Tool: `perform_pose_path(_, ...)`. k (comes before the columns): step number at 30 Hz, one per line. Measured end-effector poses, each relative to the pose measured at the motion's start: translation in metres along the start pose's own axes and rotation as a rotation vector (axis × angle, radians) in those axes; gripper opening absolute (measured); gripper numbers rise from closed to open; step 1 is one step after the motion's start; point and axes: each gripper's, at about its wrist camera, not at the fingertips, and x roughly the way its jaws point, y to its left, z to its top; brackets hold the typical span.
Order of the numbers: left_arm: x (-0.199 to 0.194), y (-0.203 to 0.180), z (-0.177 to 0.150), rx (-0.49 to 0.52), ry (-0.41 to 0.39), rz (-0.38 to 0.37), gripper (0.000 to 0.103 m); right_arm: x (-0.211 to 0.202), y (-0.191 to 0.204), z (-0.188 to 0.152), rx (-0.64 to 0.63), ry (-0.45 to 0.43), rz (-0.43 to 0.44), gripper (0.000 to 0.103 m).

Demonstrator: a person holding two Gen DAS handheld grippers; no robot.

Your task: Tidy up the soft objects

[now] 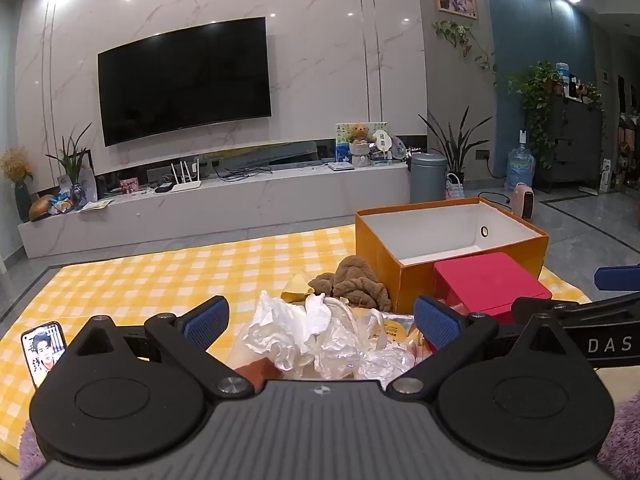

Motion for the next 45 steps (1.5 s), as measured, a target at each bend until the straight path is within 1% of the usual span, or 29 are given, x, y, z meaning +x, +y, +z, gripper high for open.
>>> perform_pose_path(7, -0.001, 0.002, 0.000, -0.001, 0.001, -0.012, 0.103, -0.001, 0.001, 0.001, -0.005, -0.008, -0.016, 0.100)
perform_pose_path(8, -0.001, 0.003, 0.000, -0.003, 0.003, -0.014, 0.103, 0.000, 0.001, -0.003, -0.004, -0.008, -0.016, 0.100)
perform_pose_path(9, 0.003, 0.003, -0.001, 0.003, 0.007, 0.003, 0.103, -0.001, 0.001, -0.004, -0.003, -0.007, -0.015, 0.100)
perform_pose_path(12, 0.004, 0.004, -0.001, -0.002, 0.012, -0.001, 0.103, -0.001, 0.002, -0.005, -0.004, -0.013, -0.023, 0.100)
perform_pose_path(13, 0.003, 0.000, -0.003, 0.006, 0.009, 0.001, 0.103, -0.002, 0.001, -0.005, -0.004, -0.016, -0.027, 0.100)
perform_pose_path(17, 0.010, 0.000, -0.007, 0.001, 0.027, -0.007, 0.103, -0.001, 0.001, -0.003, -0.008, 0.002, -0.028, 0.100)
perform_pose_path(28, 0.010, 0.001, -0.007, 0.002, 0.043, -0.012, 0.103, 0.004, 0.000, -0.003, -0.006, 0.019, -0.035, 0.100)
perform_pose_path(45, 0.011, 0.000, -0.008, -0.001, 0.046, -0.015, 0.103, 0.005, 0.001, -0.004, -0.002, 0.020, -0.034, 0.100)
